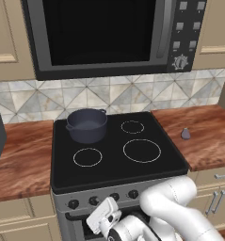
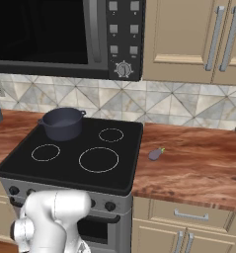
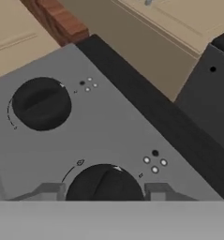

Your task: Turn on the burner for the pot on the stove. Wait thirty seconds for the pot to heat up. Then add the eggplant to the pot.

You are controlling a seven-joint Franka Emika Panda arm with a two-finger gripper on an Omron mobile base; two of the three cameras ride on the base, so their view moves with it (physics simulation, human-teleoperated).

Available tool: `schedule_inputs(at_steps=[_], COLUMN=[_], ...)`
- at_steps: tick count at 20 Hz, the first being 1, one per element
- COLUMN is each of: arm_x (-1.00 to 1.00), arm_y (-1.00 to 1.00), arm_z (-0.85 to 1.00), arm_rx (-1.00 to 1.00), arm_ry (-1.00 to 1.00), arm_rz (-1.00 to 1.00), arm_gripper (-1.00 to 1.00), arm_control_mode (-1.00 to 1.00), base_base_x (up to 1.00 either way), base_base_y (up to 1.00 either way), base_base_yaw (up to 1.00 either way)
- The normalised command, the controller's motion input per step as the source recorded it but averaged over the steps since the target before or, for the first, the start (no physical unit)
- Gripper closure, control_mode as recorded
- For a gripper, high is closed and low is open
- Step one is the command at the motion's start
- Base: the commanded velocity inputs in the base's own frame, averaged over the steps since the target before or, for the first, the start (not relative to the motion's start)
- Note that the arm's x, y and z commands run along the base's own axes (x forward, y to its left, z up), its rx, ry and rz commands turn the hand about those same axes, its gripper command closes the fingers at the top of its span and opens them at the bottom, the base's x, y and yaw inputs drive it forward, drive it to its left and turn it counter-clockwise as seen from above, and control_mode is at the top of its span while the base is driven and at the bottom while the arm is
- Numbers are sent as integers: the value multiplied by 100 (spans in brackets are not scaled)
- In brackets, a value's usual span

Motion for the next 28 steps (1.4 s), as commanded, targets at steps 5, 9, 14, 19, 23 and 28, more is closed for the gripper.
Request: schedule_inputs(at_steps=[5, 9, 14, 19, 23, 28], arm_x=[-16, -14, -10, 0, -16, -52], arm_y=[0, 0, 0, 0, 0, 0], arm_z=[-19, -25, -12, 0, 1, 17], arm_rx=[-18, -20, -10, 0, 0, 0], arm_ry=[10, 10, 4, 0, 0, -5], arm_rz=[34, 34, 20, 0, 0, 0], arm_gripper=[100, 100, 100, -100, -100, -100], arm_control_mode=[-100, -100, -100, -100, -100, -100], base_base_x=[0, 0, 0, 0, 0, 0], base_base_y=[0, 0, 0, 0, 0, 0], base_base_yaw=[0, 0, 0, 0, 0, 0])
